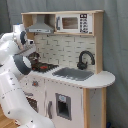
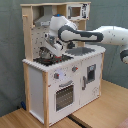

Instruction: Play with the kitchen

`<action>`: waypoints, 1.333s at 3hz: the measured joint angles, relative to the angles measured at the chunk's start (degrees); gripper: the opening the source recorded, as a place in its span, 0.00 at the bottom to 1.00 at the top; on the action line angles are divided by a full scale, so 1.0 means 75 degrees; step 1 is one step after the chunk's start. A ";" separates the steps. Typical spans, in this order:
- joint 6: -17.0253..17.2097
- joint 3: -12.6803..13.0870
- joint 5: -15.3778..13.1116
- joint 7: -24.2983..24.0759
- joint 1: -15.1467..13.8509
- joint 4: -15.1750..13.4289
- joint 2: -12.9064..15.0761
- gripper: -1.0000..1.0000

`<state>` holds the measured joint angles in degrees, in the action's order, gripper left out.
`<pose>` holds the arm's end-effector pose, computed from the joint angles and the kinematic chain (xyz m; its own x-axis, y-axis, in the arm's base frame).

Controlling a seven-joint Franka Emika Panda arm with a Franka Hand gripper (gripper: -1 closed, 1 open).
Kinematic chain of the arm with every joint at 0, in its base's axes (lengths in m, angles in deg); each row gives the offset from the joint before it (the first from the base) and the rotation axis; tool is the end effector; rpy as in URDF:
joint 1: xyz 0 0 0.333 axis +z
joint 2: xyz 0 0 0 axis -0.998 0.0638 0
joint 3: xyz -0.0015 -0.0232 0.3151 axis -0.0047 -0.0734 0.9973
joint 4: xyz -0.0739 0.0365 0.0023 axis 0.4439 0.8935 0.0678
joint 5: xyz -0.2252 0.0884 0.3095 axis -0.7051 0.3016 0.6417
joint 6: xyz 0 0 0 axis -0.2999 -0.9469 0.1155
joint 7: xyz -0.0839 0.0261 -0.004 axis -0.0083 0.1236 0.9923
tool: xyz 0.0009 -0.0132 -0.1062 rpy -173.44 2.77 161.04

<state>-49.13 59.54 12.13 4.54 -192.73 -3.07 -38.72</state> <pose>0.5239 0.5111 0.5473 0.7907 0.5815 0.1914 0.5653 -0.8135 0.1367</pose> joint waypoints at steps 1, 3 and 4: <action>0.0083 0.0372 0.0000 0.0143 -0.0403 0.0474 -0.0222 0.00; 0.0708 0.0376 -0.0014 0.0623 -0.0504 0.0564 -0.0242 0.00; 0.0708 0.0376 -0.0014 0.0634 -0.0505 0.0564 -0.0241 1.00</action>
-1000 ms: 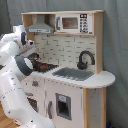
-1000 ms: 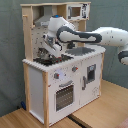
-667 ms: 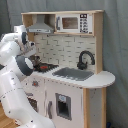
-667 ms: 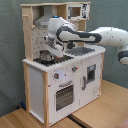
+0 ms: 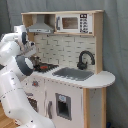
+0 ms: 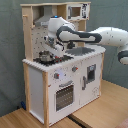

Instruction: Play with the kitchen

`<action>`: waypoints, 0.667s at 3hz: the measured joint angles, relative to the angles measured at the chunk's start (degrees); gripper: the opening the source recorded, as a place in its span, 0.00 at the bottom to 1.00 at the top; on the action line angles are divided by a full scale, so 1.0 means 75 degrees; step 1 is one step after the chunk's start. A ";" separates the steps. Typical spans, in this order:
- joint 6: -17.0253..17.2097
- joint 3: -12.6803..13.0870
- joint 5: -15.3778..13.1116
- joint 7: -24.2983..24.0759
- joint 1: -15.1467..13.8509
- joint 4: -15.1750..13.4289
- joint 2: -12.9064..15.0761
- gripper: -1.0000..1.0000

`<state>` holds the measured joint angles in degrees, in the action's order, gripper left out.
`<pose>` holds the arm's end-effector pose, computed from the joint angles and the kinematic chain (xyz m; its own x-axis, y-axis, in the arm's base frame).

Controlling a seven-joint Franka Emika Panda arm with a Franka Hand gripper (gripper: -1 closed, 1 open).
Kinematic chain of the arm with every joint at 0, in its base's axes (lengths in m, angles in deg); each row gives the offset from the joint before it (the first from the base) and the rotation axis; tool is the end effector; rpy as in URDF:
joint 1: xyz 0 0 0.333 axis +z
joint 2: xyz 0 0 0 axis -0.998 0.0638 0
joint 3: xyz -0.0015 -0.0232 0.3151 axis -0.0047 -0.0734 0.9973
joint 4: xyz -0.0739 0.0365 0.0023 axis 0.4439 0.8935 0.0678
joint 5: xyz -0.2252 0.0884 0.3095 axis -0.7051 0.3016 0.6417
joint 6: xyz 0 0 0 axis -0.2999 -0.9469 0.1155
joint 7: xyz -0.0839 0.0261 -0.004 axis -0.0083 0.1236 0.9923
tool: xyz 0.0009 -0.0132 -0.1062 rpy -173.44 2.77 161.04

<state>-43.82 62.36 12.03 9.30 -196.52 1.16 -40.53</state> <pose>0.5295 0.5083 0.5352 0.7519 0.6509 0.1052 0.6366 -0.7582 0.1409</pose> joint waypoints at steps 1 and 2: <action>0.0222 -0.0265 -0.0196 0.0136 -0.0010 0.0707 0.0022 1.00; 0.0401 -0.0263 -0.0634 0.0130 0.0152 0.1299 0.0010 1.00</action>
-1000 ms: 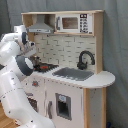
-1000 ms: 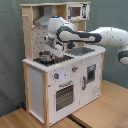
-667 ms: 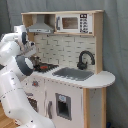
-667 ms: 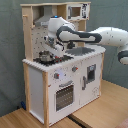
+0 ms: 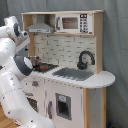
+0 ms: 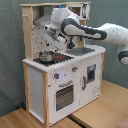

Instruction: Play with the kitchen

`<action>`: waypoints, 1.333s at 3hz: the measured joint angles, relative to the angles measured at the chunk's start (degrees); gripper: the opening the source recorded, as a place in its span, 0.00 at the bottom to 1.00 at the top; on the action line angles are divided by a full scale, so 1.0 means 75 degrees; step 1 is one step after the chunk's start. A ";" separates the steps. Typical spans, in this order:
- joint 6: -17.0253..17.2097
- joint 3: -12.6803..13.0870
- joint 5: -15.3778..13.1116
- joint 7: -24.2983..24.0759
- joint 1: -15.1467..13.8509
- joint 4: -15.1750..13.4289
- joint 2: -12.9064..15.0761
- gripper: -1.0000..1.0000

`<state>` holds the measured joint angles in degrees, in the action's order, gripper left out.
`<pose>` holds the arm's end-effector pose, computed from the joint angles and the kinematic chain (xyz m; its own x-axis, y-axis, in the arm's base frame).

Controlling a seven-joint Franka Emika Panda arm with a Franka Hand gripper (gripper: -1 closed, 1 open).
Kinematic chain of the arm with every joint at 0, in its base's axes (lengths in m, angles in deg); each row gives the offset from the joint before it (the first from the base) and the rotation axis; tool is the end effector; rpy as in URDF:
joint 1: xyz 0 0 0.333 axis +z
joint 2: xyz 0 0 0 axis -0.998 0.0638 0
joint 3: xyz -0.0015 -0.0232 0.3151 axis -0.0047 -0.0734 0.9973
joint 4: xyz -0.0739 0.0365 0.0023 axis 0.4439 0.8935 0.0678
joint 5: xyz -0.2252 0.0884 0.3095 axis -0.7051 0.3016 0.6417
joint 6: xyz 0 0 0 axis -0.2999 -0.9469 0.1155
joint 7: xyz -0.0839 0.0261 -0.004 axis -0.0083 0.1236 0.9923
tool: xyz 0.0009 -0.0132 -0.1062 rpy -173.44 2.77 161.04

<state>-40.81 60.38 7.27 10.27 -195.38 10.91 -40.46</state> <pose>0.4941 0.5275 0.6055 0.6745 0.7139 0.1879 0.6642 -0.6980 0.2676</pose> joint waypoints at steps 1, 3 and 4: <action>-0.0015 0.0006 -0.0692 0.0004 0.0419 0.0160 -0.0003 1.00; -0.0308 0.0029 -0.2052 0.0228 0.1172 0.0173 -0.0141 1.00; -0.0576 0.0030 -0.2689 0.0484 0.1482 0.0174 -0.0314 1.00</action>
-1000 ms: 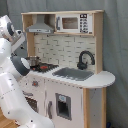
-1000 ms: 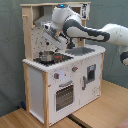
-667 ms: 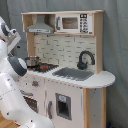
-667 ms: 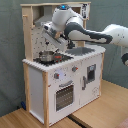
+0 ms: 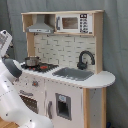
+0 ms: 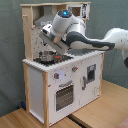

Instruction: Play with the kitchen

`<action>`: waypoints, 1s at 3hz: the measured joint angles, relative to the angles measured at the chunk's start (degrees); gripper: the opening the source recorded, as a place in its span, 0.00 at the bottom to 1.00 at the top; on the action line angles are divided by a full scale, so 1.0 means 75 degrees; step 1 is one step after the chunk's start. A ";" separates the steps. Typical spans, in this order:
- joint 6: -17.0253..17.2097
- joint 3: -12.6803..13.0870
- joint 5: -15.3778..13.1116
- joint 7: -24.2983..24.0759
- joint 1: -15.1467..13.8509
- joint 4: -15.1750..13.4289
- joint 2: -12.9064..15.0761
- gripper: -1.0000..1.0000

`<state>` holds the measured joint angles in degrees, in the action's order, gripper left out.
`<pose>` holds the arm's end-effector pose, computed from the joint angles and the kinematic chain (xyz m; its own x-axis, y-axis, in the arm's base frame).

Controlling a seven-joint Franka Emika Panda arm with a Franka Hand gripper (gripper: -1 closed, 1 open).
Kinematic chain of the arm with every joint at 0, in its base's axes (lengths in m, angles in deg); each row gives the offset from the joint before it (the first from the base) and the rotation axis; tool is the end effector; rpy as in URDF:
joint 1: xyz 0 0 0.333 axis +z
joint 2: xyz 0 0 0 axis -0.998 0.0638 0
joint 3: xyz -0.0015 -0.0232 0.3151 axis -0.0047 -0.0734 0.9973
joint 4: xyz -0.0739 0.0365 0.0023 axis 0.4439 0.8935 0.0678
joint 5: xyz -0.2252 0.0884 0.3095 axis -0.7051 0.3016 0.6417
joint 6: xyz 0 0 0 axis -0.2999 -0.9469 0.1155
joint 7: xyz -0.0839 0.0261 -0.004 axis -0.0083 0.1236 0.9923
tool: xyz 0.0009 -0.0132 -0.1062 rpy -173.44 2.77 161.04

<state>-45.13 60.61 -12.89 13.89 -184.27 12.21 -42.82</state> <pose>0.4033 0.6097 0.6090 0.4591 0.8761 0.1471 0.6546 -0.4456 0.6107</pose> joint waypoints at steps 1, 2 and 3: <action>-0.0279 0.0001 -0.0644 0.0416 0.0223 0.0000 -0.0159 1.00; -0.0554 0.0002 -0.1252 0.0891 0.0405 0.0000 -0.0323 1.00; -0.0670 0.0002 -0.1854 0.1278 0.0603 0.0000 -0.0536 1.00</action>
<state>-50.15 60.63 -26.80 23.48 -179.74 12.21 -46.84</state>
